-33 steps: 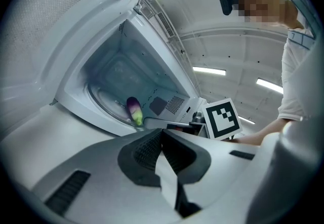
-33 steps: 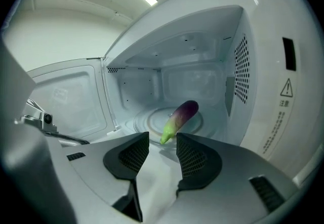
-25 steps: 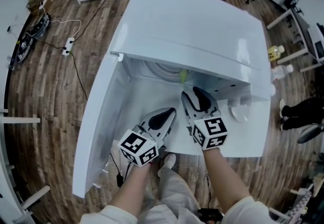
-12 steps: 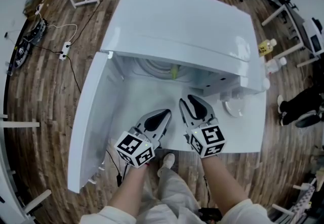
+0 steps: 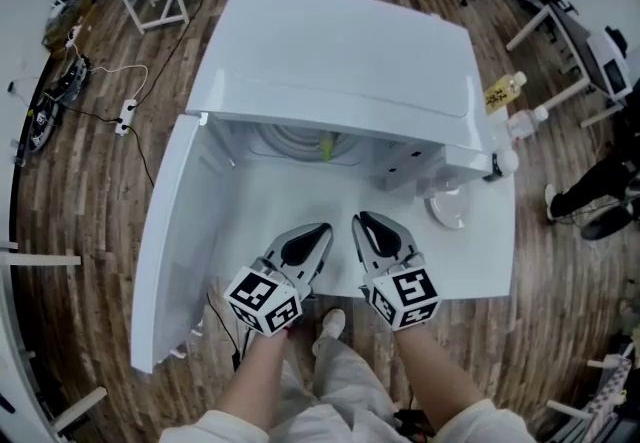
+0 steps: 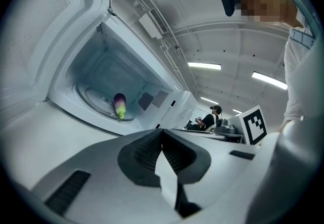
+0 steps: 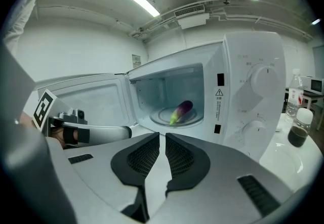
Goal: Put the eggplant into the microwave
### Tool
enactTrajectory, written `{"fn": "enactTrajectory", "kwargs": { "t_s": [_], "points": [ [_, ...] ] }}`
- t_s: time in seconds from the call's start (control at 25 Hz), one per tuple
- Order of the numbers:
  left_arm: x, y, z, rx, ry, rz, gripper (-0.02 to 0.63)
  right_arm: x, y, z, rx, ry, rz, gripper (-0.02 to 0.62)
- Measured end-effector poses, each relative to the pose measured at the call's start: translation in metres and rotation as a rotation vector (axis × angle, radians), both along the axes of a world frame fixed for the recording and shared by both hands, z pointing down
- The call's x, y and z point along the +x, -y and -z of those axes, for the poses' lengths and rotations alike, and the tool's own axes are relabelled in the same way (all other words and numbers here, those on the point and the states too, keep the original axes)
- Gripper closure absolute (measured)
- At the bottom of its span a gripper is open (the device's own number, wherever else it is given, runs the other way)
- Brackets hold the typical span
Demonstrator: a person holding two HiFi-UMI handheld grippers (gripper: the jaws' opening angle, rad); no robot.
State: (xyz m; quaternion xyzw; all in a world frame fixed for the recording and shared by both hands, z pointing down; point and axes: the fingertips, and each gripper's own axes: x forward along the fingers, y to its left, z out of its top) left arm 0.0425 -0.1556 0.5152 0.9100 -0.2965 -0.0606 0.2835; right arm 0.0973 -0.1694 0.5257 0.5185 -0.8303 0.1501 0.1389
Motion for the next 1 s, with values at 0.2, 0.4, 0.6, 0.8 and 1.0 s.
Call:
{"fn": "enactTrajectory", "kwargs": {
  "t_s": [0.2, 0.4, 0.6, 0.8, 1.0],
  "points": [
    [0.010, -0.005, 0.010, 0.024, 0.015, -0.023, 0.604, 0.005, -0.012, 0.013, 0.009, 0.016, 0.003, 0.550],
    [0.018, -0.014, 0.022, 0.039, 0.029, -0.047, 0.604, 0.011, -0.027, 0.028, 0.011, 0.037, 0.009, 0.557],
    [0.026, -0.026, 0.036, 0.058, 0.045, -0.086, 0.604, 0.022, -0.041, 0.039, 0.020, 0.041, -0.005, 0.560],
    [0.025, -0.037, 0.050, 0.076, 0.063, -0.122, 0.604, 0.029, -0.058, 0.050, 0.020, 0.036, -0.010, 0.561],
    [0.033, -0.052, 0.060, 0.097, 0.095, -0.184, 0.604, 0.040, -0.078, 0.062, 0.028, 0.029, -0.020, 0.561]
  ]
}}
